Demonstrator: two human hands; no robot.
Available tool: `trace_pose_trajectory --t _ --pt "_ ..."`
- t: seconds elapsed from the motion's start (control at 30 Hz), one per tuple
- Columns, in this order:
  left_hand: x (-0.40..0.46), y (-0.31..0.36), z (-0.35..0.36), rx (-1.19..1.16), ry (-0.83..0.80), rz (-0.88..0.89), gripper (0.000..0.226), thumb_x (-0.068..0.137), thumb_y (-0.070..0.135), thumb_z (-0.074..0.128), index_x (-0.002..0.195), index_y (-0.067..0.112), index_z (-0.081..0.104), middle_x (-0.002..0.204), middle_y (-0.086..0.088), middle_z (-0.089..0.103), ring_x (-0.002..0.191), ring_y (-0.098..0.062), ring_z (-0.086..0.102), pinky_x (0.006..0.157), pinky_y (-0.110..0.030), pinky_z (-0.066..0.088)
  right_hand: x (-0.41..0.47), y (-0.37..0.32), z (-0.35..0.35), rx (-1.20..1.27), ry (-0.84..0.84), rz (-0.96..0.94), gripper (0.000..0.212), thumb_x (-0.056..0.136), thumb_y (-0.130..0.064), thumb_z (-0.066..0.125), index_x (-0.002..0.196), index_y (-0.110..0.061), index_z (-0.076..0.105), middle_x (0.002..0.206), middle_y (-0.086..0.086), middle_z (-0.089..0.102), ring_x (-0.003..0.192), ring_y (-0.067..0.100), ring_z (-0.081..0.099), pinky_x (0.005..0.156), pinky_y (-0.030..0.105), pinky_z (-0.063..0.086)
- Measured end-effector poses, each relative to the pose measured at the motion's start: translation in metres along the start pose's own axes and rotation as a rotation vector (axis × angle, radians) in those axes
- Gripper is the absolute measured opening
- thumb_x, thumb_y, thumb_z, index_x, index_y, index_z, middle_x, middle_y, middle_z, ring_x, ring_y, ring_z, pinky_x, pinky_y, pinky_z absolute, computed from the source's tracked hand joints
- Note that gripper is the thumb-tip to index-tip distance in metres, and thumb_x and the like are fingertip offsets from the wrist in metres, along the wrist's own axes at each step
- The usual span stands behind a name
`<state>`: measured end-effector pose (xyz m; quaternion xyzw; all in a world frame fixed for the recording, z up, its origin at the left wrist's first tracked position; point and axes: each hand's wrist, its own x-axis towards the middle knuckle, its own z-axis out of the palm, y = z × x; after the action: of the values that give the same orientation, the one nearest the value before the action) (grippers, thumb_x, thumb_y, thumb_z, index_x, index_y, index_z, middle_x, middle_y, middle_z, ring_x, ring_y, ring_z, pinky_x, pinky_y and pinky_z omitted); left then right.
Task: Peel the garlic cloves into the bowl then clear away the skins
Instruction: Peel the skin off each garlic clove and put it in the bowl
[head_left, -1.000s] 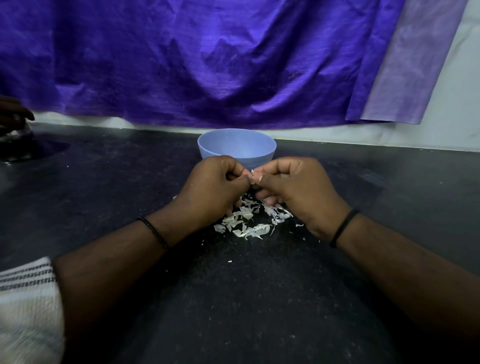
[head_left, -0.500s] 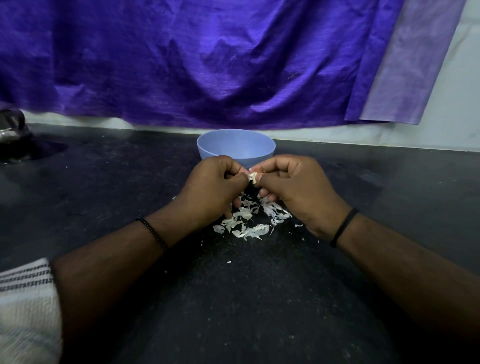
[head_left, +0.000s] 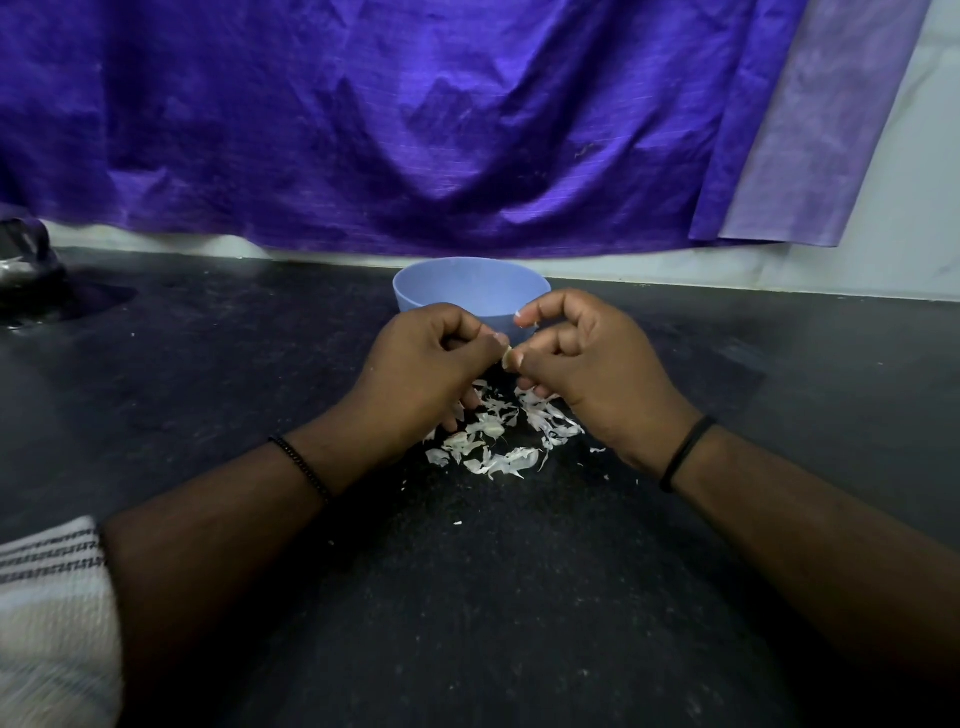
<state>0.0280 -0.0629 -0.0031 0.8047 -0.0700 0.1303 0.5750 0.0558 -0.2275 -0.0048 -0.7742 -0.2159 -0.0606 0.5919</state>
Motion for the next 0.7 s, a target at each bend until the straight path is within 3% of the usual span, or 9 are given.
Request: trace_pose_trajectory --t 0.1,0.3,0.4,0.7 --pt "-0.0015 -0.0004 -0.0012 0.008 0.008 0.021 0.009 0.092 0.016 0.068 0.090 0.008 0.070 0.051 0.005 0.060 0.038 -0.004 0.052 0.035 -0.018 0.038 -0.0001 0.0005 -0.0007 -0.067 -0.018 -0.029 0.028 0.086 -0.008 0.074 0.107 -0.017 0.058 0.075 0.005 0.074 0.068 0.012 0.069 0.068 0.030 0.054" --pt "0.0002 -0.0024 -0.0040 0.133 0.012 0.085 0.011 0.089 0.013 0.071 0.079 0.015 0.072 0.054 0.001 0.064 0.045 -0.008 0.058 0.042 -0.020 0.044 -0.0024 -0.0013 -0.0007 -0.211 -0.033 -0.104 0.028 0.087 -0.010 0.073 0.106 -0.021 0.056 0.079 0.004 0.074 0.066 0.010 0.066 0.063 0.022 0.050" --pt "0.0010 -0.0038 -0.0037 0.218 0.027 0.142 0.012 0.084 0.010 0.074 0.074 0.016 0.073 0.055 0.008 0.065 0.047 -0.005 0.059 0.046 -0.018 0.046 -0.0048 -0.0002 0.0016 -0.278 -0.052 -0.149 0.030 0.085 -0.004 0.069 0.107 -0.021 0.057 0.078 0.003 0.072 0.067 0.013 0.066 0.065 0.029 0.055" --pt "-0.0007 0.0008 -0.0035 0.260 0.071 0.113 0.010 0.077 0.007 0.078 0.069 0.012 0.076 0.050 0.008 0.065 0.039 0.003 0.052 0.044 -0.012 0.041 -0.0076 -0.0018 0.0033 -0.375 -0.067 -0.219 0.031 0.083 -0.004 0.070 0.105 -0.021 0.056 0.077 -0.002 0.070 0.068 0.008 0.065 0.065 0.025 0.055"
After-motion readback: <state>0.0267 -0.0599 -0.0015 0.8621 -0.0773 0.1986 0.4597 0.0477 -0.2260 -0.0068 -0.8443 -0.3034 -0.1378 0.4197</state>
